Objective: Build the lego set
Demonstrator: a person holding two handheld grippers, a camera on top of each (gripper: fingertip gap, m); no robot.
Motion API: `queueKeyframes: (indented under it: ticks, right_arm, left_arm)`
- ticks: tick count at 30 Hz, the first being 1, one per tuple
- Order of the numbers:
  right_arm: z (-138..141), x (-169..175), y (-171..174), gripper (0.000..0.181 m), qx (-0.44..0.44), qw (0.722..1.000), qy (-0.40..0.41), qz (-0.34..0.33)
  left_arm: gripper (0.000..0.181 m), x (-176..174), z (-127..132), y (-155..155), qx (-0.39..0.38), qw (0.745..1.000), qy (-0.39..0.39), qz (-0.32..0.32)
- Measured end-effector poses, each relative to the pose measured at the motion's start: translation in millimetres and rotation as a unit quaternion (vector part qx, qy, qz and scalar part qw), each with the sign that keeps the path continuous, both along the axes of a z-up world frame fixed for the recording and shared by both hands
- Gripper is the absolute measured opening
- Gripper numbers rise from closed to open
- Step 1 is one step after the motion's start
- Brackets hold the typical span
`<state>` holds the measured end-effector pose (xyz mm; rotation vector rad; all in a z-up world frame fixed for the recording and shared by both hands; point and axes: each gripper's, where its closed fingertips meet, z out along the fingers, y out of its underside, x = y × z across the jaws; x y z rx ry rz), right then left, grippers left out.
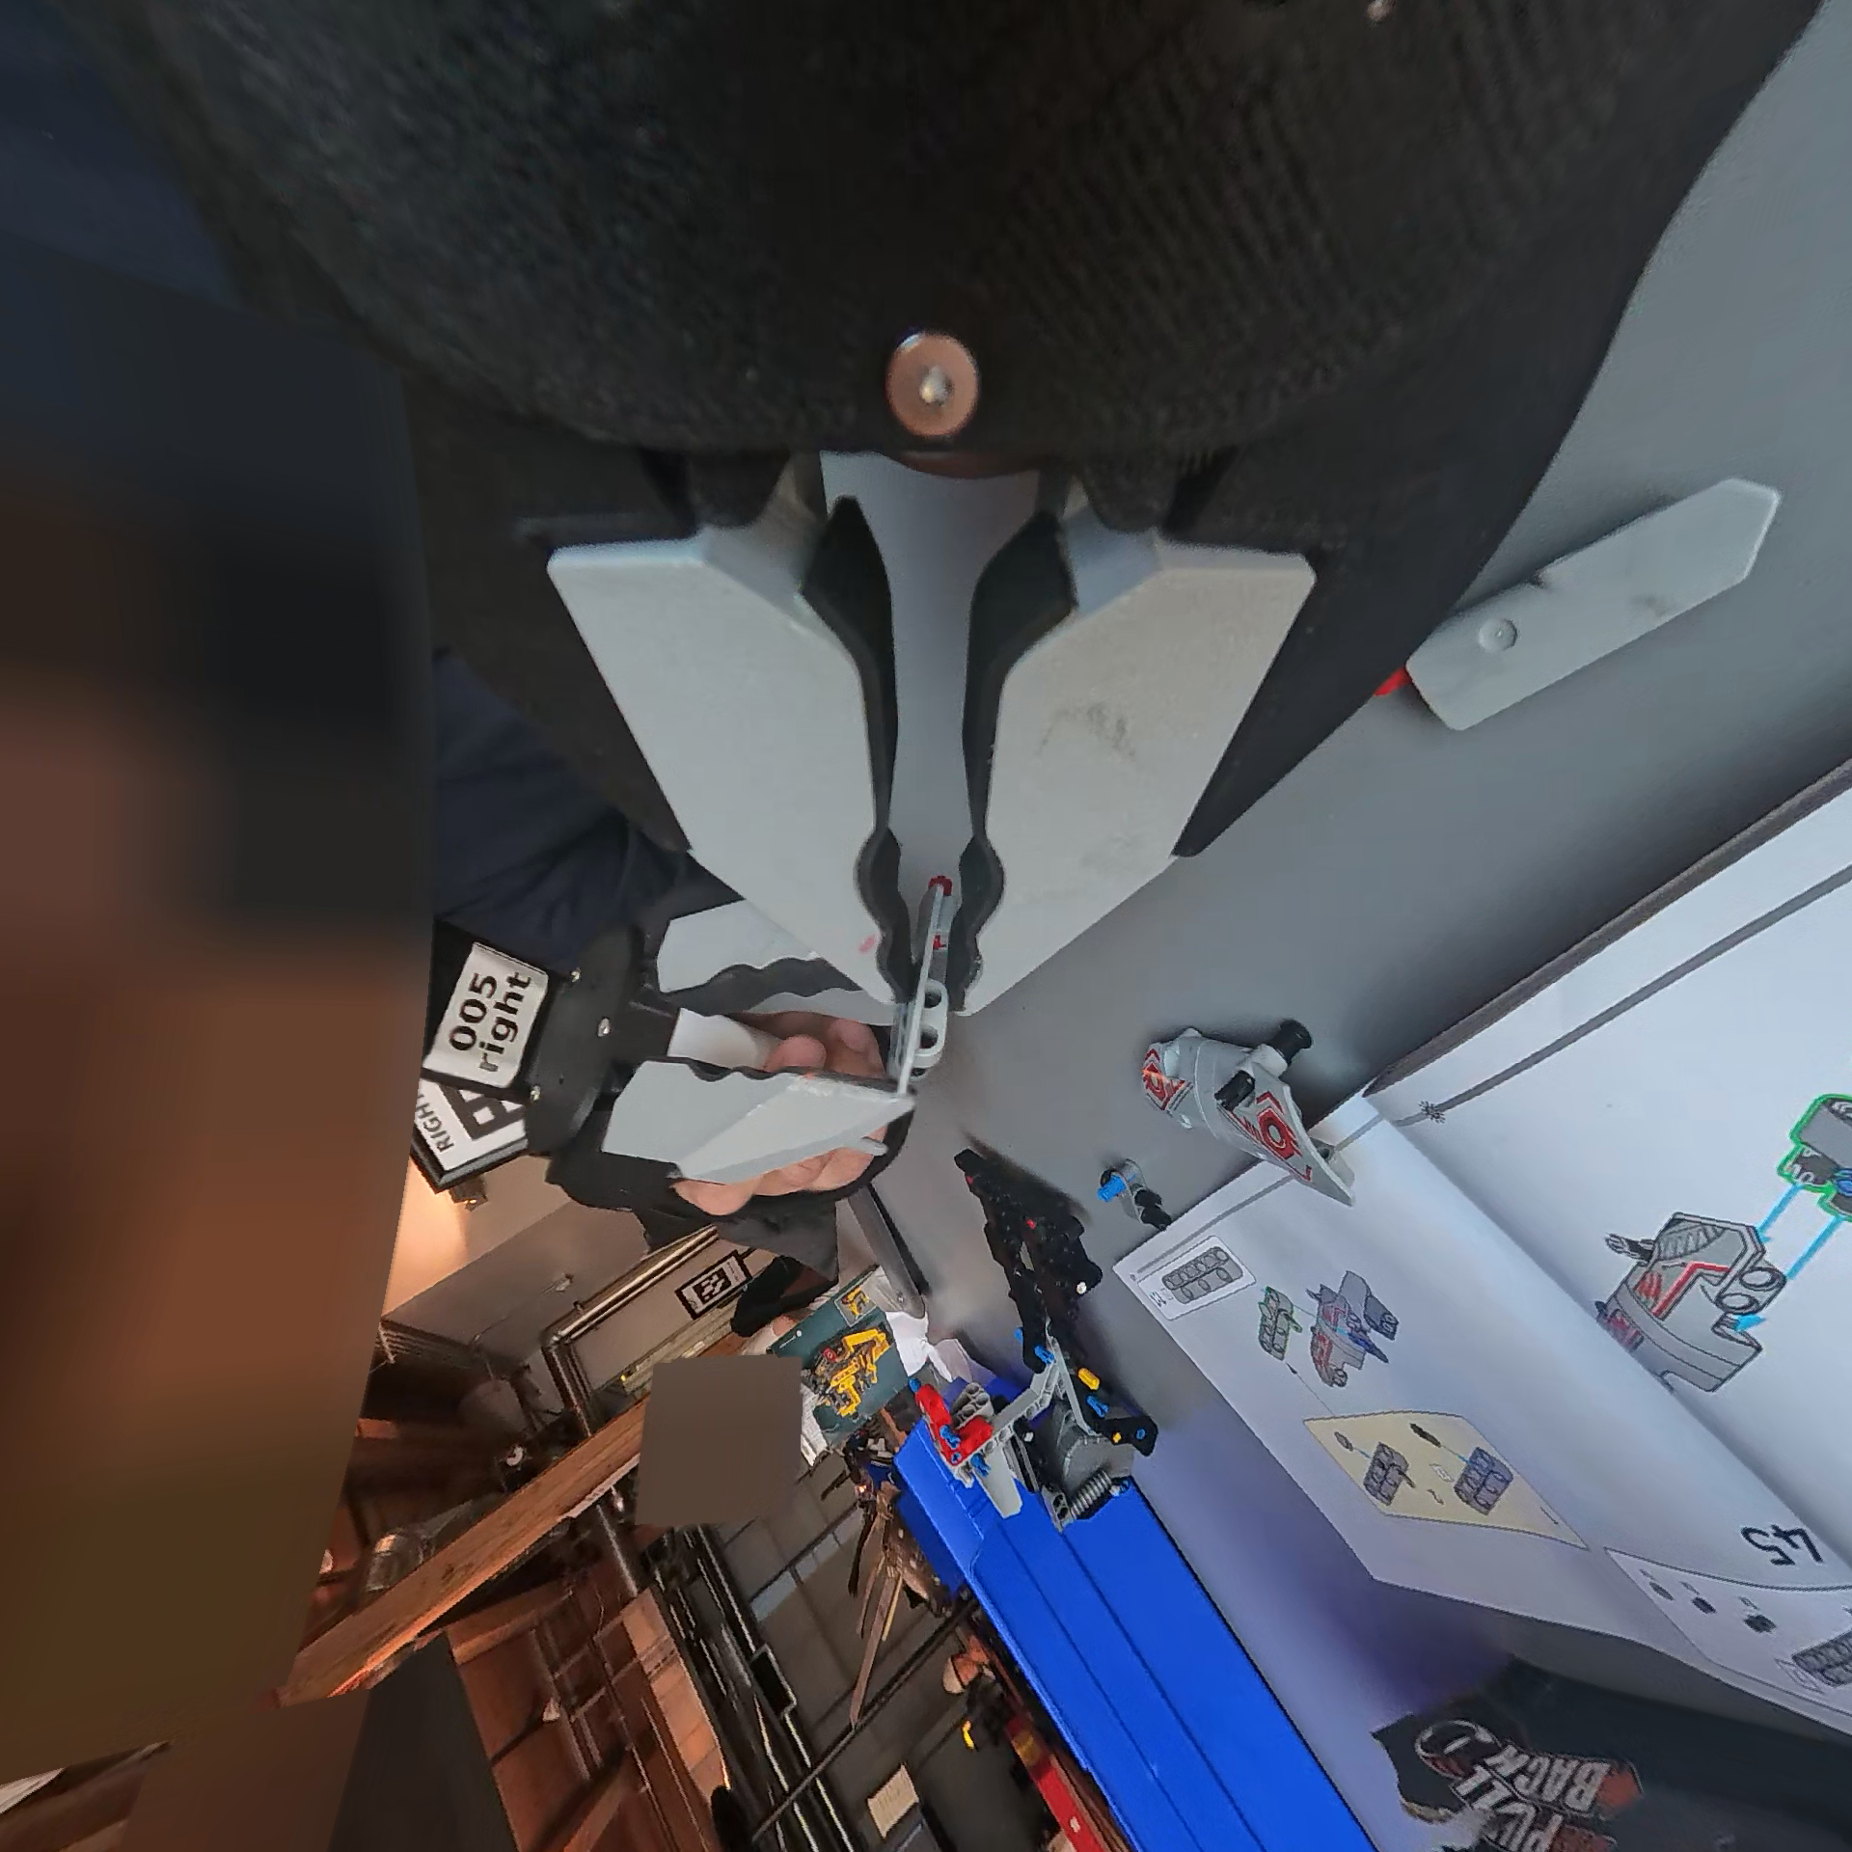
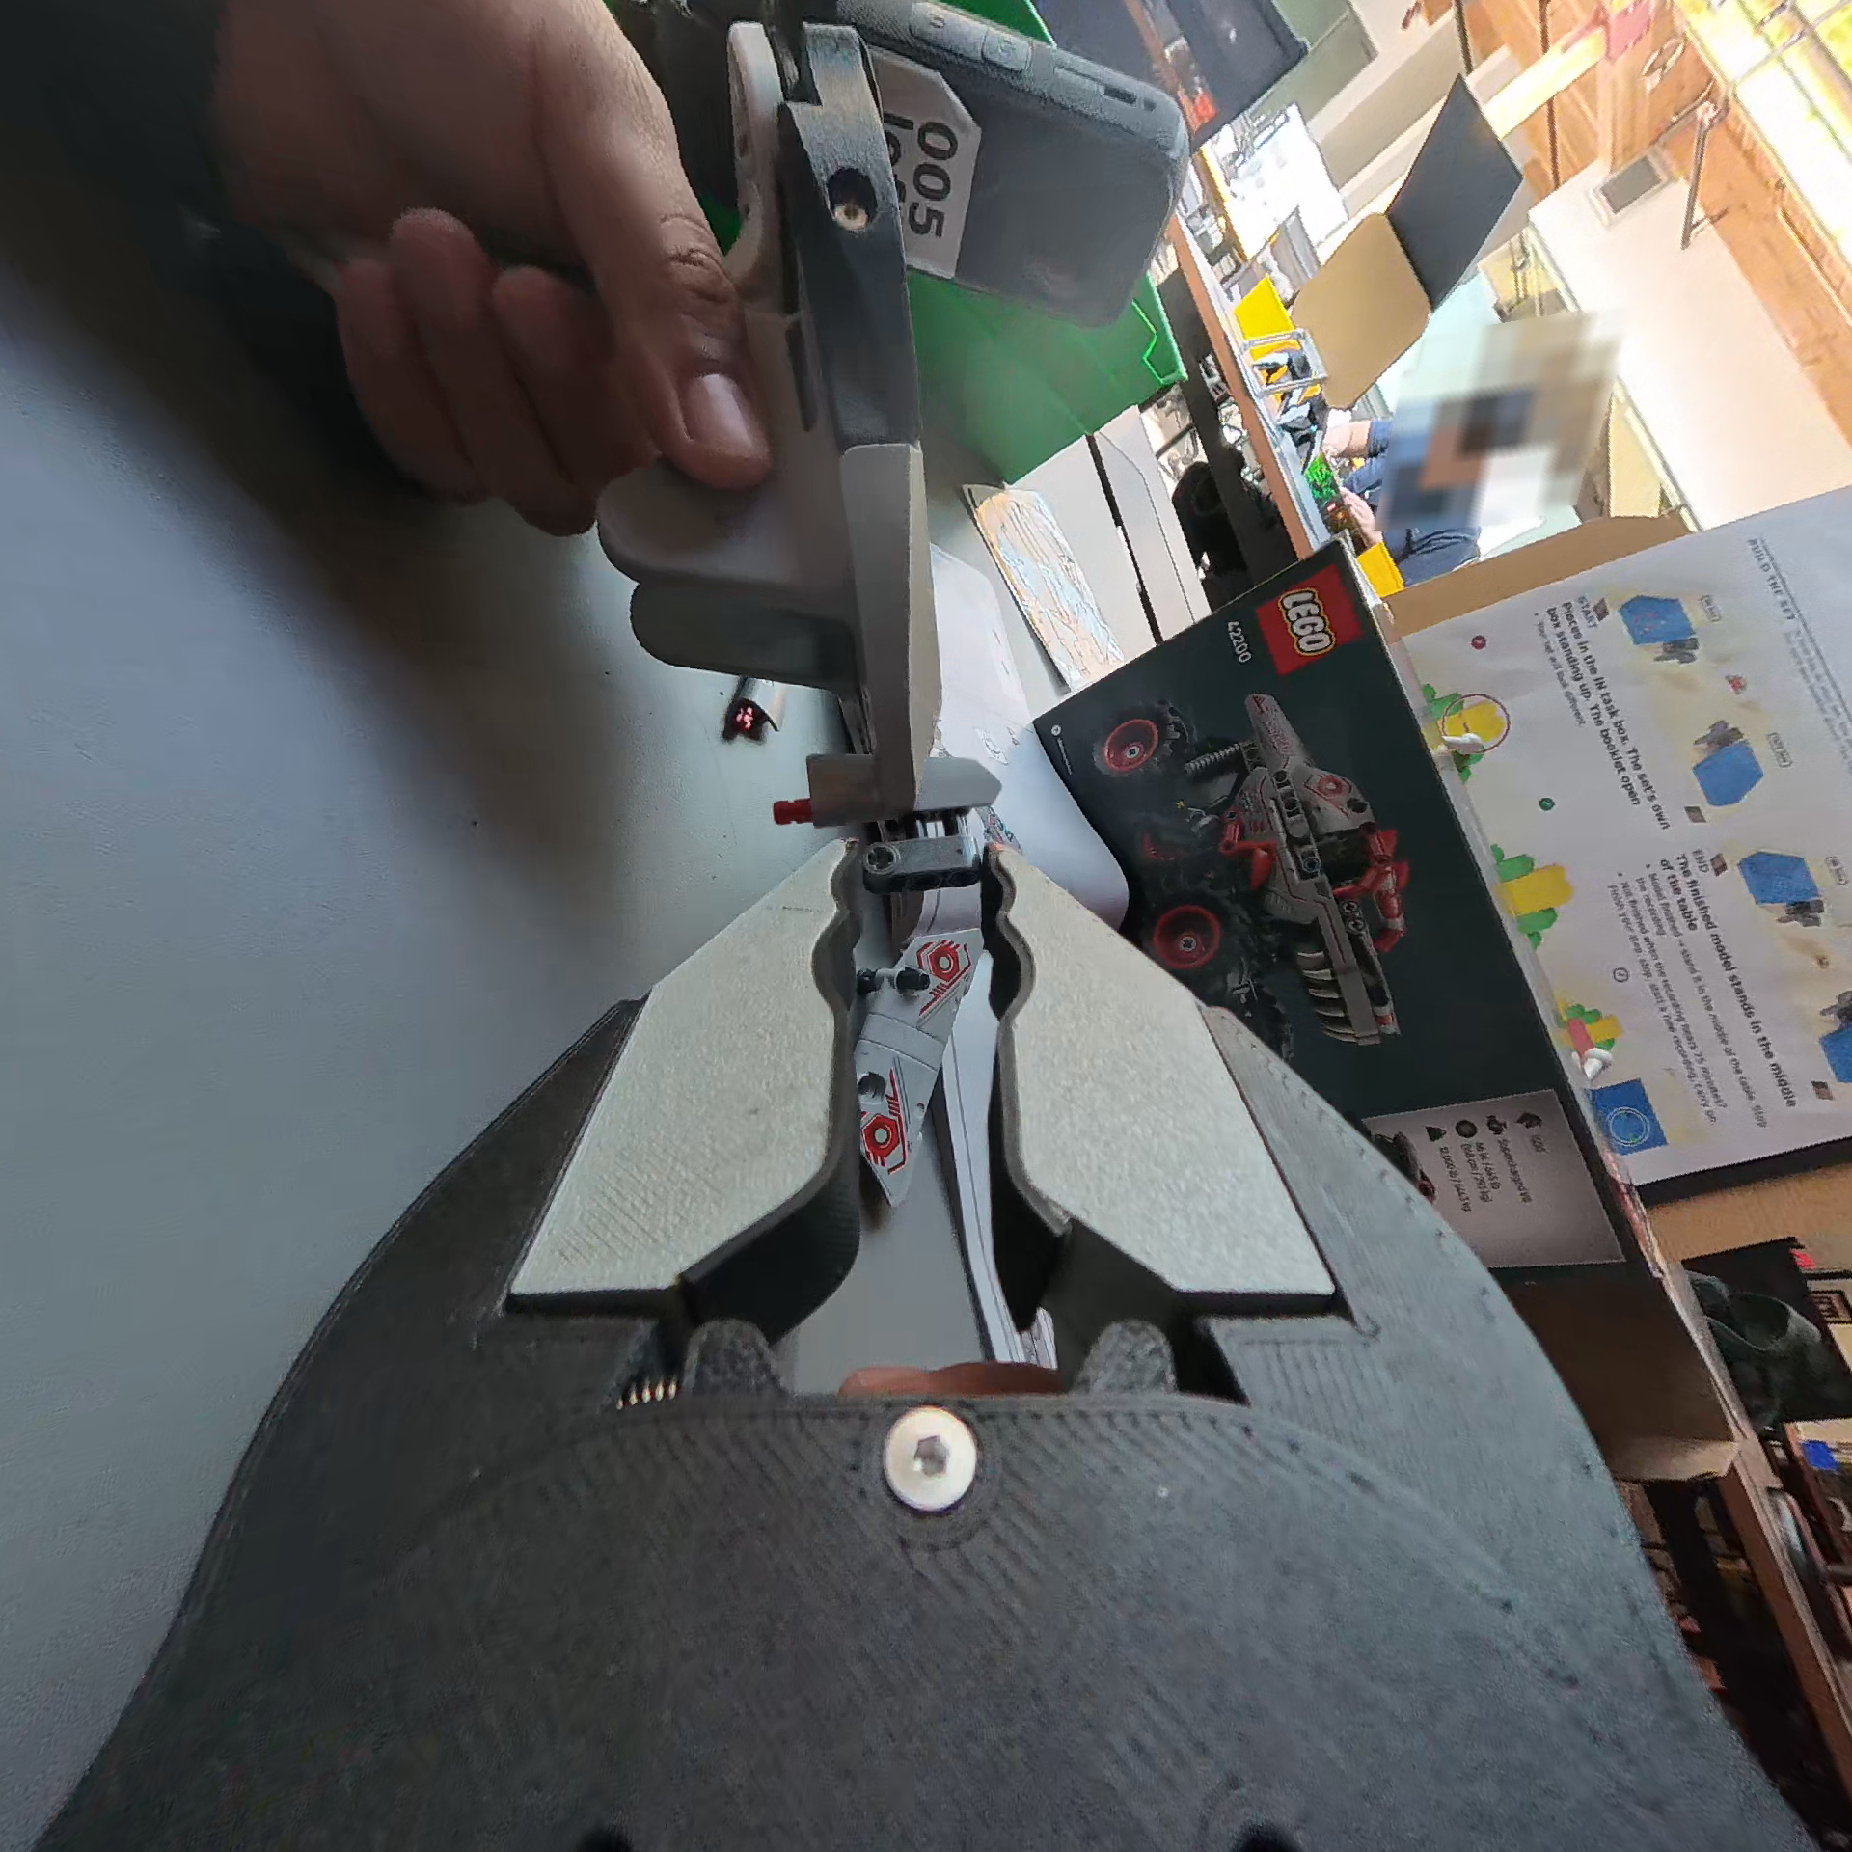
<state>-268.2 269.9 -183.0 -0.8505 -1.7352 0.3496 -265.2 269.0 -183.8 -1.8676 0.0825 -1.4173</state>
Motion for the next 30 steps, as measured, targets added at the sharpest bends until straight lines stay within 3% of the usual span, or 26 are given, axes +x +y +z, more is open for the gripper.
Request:
queueKeyframes:
  ticks: [7, 15, 20, 26, 30]
  right_arm:
    - [1.9, -0.4, -3.2, 0.020, 0.054, 0.998, 0.009, 0.000]
    - [7.8, 5.1, -11.4, 0.020, -0.001, 0.997, 0.042, 0.060]
    - [-24.6, 8.7, -4.1, 0.020, -0.115, 0.990, -0.045, 0.071]
    - [-67.8, 16.0, -6.6, 0.020, -0.253, 0.947, -0.182, 0.074]
    - [-71.5, 23.5, -5.3, 0.020, -0.287, 0.932, -0.210, 0.070]
  left_arm:
    - [0.004, 0.7, -0.3, -1.2, 0.002, 1.000, 0.003, -0.004]
    - [0.004, 5.4, 4.8, -6.2, 0.010, 0.999, -0.015, -0.028]
    - [0.004, -3.0, -1.1, -0.3, 0.009, 1.000, 0.015, -0.001]
    - [0.004, -5.7, -1.9, 1.7, 0.004, 1.000, 0.013, 0.006]
    - [0.004, -6.0, -0.5, 0.9, 0.003, 1.000, 0.005, 0.003]
